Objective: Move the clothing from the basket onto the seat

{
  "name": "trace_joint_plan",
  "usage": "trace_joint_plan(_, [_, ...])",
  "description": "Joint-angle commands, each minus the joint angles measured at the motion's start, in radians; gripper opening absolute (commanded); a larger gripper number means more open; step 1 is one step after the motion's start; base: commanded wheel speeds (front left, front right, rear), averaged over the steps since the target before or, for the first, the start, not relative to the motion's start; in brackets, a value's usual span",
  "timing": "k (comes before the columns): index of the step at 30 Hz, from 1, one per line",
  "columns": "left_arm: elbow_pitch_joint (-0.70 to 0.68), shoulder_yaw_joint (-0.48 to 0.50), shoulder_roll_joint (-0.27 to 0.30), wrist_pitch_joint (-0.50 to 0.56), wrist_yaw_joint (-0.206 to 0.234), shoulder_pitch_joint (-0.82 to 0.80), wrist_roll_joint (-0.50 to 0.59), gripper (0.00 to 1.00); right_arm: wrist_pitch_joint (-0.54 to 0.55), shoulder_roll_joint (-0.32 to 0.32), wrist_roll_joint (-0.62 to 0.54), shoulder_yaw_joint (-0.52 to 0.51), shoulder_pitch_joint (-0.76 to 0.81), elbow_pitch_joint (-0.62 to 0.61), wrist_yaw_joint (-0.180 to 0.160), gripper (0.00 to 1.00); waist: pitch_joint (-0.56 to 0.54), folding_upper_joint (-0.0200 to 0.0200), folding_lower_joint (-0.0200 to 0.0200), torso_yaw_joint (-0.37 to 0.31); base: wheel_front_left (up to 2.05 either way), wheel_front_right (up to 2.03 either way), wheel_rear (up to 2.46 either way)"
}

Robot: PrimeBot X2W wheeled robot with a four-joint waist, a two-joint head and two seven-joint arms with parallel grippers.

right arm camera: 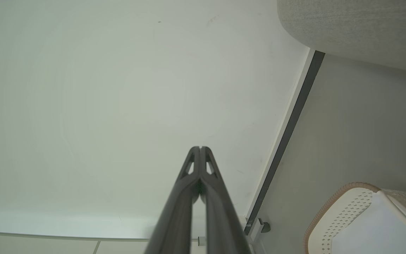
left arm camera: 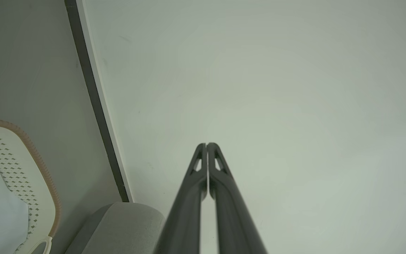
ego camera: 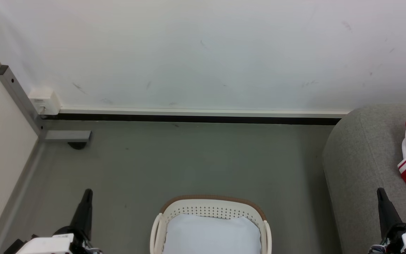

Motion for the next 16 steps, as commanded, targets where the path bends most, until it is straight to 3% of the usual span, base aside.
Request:
trace_joint_plan(1, [-0.003,0.001,0.008,0.004,-0.006,-0.009,-0.013,0.00,0.003,-0.007,0.001,-0.004,-0.013,-0.005,-0.002,0.00,0.000,0.0000,0.0000,0.000,0.00,0.00,0.00])
trace_joint_plan(16, [-0.003,0.001,0.008,0.004,-0.006,-0.008,-0.013,0.00,0.003,-0.007,0.001,-0.004,-0.013,-0.005,-0.002,0.00,0.000,0.0000,0.0000,0.000,0.00,0.00,0.00])
